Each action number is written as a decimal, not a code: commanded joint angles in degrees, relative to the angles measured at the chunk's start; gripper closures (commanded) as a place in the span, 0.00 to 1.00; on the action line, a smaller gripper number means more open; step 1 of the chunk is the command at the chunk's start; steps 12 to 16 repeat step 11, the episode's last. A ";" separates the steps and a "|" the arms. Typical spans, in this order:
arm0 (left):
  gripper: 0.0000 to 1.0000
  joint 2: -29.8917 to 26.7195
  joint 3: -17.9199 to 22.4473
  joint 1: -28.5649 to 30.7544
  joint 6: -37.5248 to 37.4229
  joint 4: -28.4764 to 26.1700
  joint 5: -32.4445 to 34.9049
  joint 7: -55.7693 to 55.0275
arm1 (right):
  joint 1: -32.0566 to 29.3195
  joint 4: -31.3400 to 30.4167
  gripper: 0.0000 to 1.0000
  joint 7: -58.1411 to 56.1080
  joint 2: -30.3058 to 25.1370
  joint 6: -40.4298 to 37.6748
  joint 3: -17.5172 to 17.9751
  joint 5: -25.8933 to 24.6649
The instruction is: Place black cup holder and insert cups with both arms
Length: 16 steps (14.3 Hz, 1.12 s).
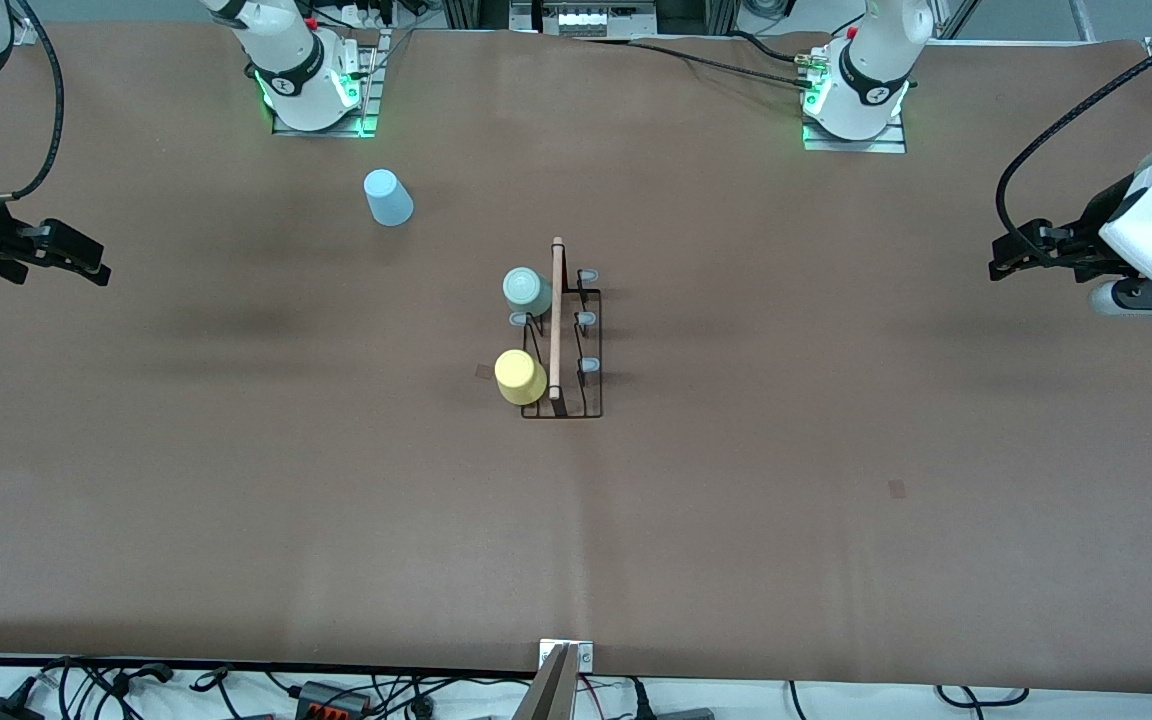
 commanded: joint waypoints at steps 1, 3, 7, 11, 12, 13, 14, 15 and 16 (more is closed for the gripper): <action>0.00 -0.60 -0.04 0.46 -0.34 -0.20 -1.18 -0.07 | 0.31 -0.63 0.00 -0.34 -1.60 -0.84 -0.58 -0.04; 0.00 -0.69 -0.12 0.46 -0.51 -0.20 -1.18 -0.07 | 0.31 -0.81 0.00 -0.51 -2.22 -1.98 -0.58 -0.13; 0.00 -0.60 -0.12 0.46 -0.34 -0.20 -1.18 0.10 | 0.40 -0.81 0.00 -0.43 -2.22 -1.82 -0.58 -0.13; 0.00 -0.60 -0.04 0.54 -0.34 -0.29 -1.18 0.19 | 0.40 -0.81 0.00 -0.51 -2.31 -1.64 -0.58 -0.13; 0.00 -0.60 -0.04 0.54 -0.34 -0.29 -1.18 0.19 | 0.40 -0.81 0.00 -0.51 -2.31 -1.64 -0.58 -0.13; 0.00 -0.60 -0.04 0.54 -0.34 -0.29 -1.18 0.19 | 0.40 -0.81 0.00 -0.51 -2.31 -1.64 -0.58 -0.13; 0.00 -0.60 -0.04 0.54 -0.34 -0.29 -1.18 0.19 | 0.40 -0.81 0.00 -0.51 -2.31 -1.64 -0.58 -0.13; 0.00 -0.60 -0.04 0.54 -0.34 -0.29 -1.18 0.19 | 0.40 -0.81 0.00 -0.51 -2.31 -1.64 -0.58 -0.13; 0.00 -0.60 -0.04 0.54 -0.34 -0.29 -1.18 0.19 | 0.40 -0.81 0.00 -0.51 -2.31 -1.64 -0.58 -0.13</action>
